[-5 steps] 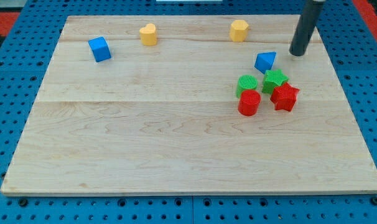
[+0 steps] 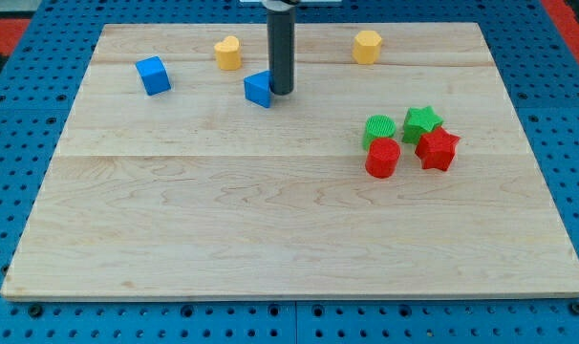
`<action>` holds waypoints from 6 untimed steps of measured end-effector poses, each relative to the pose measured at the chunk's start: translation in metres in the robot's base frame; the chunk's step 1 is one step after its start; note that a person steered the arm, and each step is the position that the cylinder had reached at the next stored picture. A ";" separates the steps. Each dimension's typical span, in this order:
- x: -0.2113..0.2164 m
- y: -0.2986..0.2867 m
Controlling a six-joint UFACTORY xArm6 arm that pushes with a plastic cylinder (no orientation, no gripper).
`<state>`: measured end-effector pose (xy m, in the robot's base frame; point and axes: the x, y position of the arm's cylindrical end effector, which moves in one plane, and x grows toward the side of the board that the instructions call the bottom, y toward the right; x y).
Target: Move the blue triangle to the centre of the board
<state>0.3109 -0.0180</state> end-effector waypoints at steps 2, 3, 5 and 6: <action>-0.004 -0.046; 0.017 -0.064; 0.052 -0.044; 0.047 -0.036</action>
